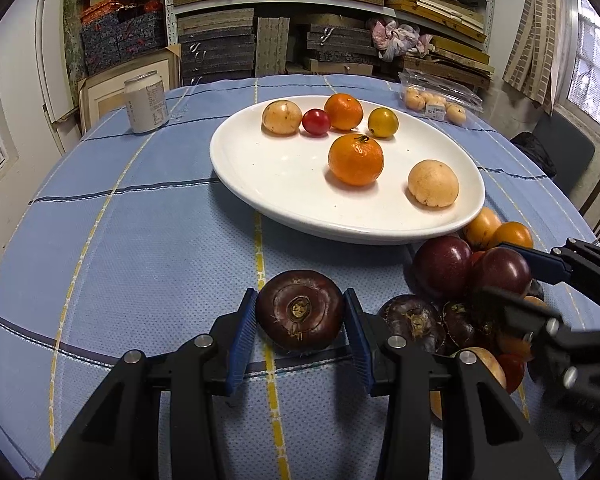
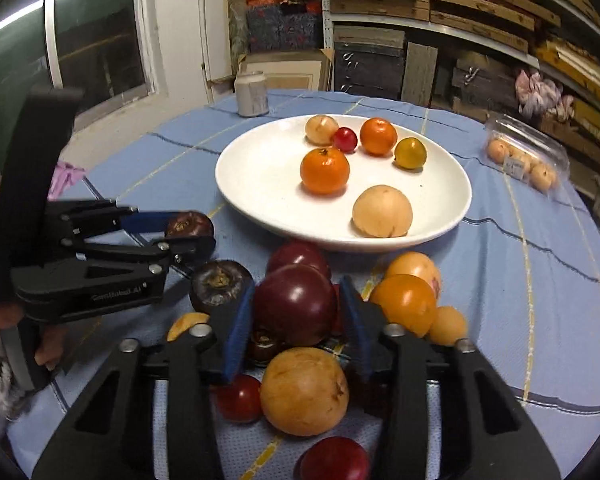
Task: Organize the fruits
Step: 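Grasp a dark red fruit with the right tool while the left tool holds the purple fruit, then carry both fruits over the white plate and open both tools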
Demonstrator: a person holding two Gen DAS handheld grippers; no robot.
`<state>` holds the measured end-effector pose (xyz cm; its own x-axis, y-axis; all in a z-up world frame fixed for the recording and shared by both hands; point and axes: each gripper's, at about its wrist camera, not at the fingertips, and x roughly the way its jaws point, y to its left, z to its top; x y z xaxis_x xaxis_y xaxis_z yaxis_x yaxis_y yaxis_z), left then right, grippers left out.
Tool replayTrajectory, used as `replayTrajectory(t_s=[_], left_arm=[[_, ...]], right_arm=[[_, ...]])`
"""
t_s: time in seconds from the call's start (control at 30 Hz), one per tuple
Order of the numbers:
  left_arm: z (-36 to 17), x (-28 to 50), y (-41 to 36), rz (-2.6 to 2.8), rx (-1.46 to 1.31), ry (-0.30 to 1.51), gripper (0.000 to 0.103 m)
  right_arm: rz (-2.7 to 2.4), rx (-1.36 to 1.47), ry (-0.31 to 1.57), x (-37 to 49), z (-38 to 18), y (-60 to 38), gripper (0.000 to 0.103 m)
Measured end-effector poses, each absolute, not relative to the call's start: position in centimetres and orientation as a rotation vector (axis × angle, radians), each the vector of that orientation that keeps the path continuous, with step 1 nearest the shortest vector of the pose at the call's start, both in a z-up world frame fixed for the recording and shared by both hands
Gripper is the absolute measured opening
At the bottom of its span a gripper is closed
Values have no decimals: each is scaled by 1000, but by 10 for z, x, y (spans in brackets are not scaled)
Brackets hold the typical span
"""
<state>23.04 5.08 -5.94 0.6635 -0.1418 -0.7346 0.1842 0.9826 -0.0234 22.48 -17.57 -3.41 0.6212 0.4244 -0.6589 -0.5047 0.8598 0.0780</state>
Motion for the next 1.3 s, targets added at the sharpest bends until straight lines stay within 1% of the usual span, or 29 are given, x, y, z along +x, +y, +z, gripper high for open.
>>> replayTrajectory(t_s=[0.13,0.23,0.4,0.5,0.6,0.7,0.8,0.93,1.0,1.03,1.07,1.13,1.2,1.27,1.3], left_arm=[[-59,229,50,-185,56,816,43],[-51,223,49,-190,60,765,43],[-21,216,59,-198,-24,668,43],[3,238,62,-178,-39,647,43],[15,270,61,-153,-42,654,43],[4,303,57,-120,-42,695,43],[-19,328,57,-104,-61,758,43],[-35,338,60,-106,-68,785,44],[-36,337,63,-108,-89,777,46],[-36,337,64,-113,-93,776,52],[-33,334,65,-126,-100,765,56],[-25,324,67,-122,-106,726,70],[-17,309,68,-112,-92,690,72],[-13,291,71,-114,-89,674,72],[-14,283,72,-113,-95,673,72]], right_arm=[[547,-99,724,222,-34,-178,38],[565,-66,697,216,-27,-184,38],[549,54,564,205,16,-216,38],[512,66,537,227,42,-226,38],[478,106,561,267,57,-231,38],[448,141,611,306,49,-232,38],[429,161,703,347,24,-232,38],[421,162,775,375,-7,-228,39],[431,175,798,378,-16,-228,40],[427,188,791,377,-18,-231,43],[424,201,780,373,-16,-234,51],[415,236,726,361,-2,-245,52],[414,259,655,342,17,-258,55],[403,261,581,321,32,-268,69],[391,260,547,308,36,-274,72]])
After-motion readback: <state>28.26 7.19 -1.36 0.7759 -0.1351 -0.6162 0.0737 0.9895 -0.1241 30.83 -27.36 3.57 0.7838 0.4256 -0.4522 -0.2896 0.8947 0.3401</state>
